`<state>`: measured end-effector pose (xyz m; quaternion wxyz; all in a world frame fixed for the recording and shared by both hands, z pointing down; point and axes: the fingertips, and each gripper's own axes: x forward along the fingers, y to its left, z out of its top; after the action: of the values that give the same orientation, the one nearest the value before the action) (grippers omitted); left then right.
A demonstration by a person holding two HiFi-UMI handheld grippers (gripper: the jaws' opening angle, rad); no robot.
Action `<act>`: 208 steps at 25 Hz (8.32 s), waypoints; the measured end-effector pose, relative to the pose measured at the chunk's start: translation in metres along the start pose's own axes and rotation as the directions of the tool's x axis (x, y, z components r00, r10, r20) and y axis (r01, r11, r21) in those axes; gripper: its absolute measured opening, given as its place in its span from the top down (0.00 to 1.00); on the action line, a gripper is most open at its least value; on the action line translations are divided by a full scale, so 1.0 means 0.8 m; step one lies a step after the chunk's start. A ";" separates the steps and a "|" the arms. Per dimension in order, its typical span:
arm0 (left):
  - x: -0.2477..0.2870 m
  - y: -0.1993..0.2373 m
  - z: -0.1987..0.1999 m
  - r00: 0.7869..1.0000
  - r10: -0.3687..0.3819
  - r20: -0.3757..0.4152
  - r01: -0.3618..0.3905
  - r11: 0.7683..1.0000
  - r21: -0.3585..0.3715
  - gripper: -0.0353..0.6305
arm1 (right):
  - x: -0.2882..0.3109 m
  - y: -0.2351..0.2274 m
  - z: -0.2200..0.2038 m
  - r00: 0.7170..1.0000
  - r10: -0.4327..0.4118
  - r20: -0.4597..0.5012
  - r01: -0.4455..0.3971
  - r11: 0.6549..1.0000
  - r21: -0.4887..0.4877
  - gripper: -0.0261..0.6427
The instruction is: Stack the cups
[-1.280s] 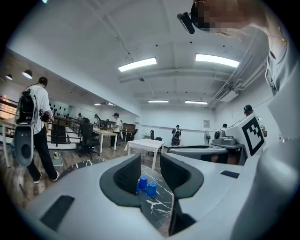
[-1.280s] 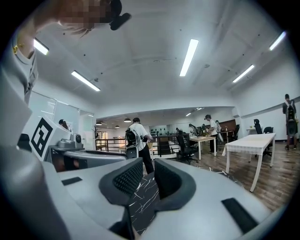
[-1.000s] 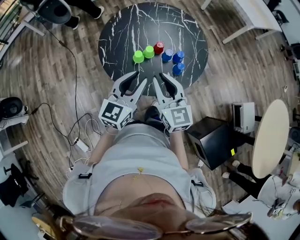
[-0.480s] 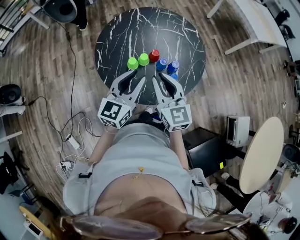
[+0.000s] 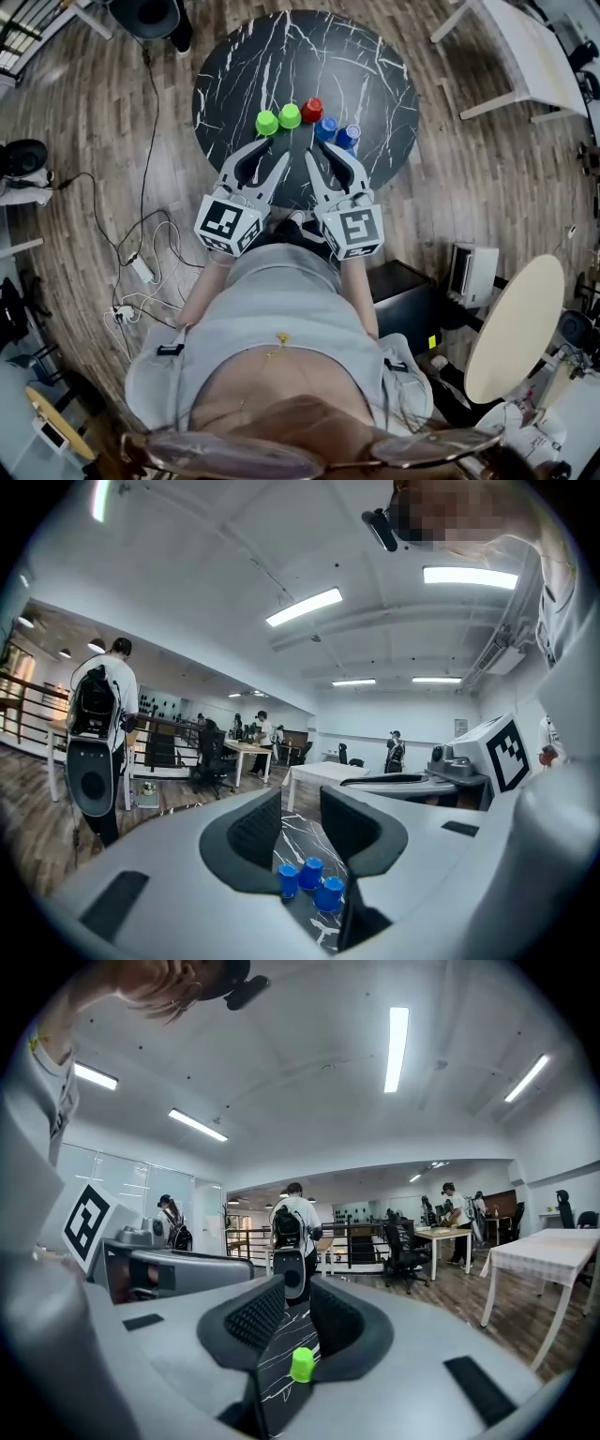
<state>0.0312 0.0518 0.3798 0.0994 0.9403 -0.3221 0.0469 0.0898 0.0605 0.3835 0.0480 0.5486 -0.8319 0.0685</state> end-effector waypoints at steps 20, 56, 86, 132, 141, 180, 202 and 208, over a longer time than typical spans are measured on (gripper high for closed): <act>0.062 0.064 0.012 0.993 -0.113 -0.044 0.114 0.993 0.012 0.75 | 0.075 -0.041 -0.003 0.992 -0.107 -0.061 0.108 0.994 0.007 0.81; 0.136 0.125 -0.059 0.961 -0.180 -0.211 0.171 0.983 -0.060 0.75 | 0.141 -0.123 -0.121 0.907 -0.180 -0.381 0.184 0.983 -0.025 0.78; 0.131 0.114 -0.082 0.966 -0.087 -0.243 0.078 0.996 -0.049 0.75 | 0.144 -0.168 -0.286 0.698 -0.027 -0.715 -0.065 0.993 -0.102 0.66; 0.071 0.138 -0.092 0.972 0.057 -0.228 -0.080 0.992 -0.094 0.75 | 0.153 -0.181 -0.363 0.529 -0.047 -0.847 -0.220 0.957 -0.191 0.56; 0.069 0.138 -0.088 0.973 0.066 -0.220 -0.087 0.992 -0.089 0.75 | 0.150 -0.179 -0.356 0.536 -0.048 -0.843 -0.224 0.955 -0.197 0.61; 0.063 0.159 -0.093 0.972 0.085 -0.220 -0.105 0.991 -0.082 0.75 | 0.163 -0.144 -0.230 0.645 -0.012 -0.764 -0.253 0.940 -0.228 0.60; 0.052 0.185 -0.098 0.970 0.095 -0.224 -0.122 0.987 -0.106 0.75 | 0.225 -0.134 -0.242 0.610 -0.031 -0.792 -0.291 0.921 -0.260 0.60; 0.052 0.191 -0.098 0.969 0.100 -0.226 -0.128 0.986 -0.110 0.75 | 0.233 -0.137 -0.249 0.608 -0.034 -0.793 -0.273 0.929 -0.249 0.60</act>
<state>-0.0324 -0.0743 0.4864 0.1896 0.9013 -0.3651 0.1361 0.1179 -0.1176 0.6157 0.4976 0.3873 -0.7600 0.1575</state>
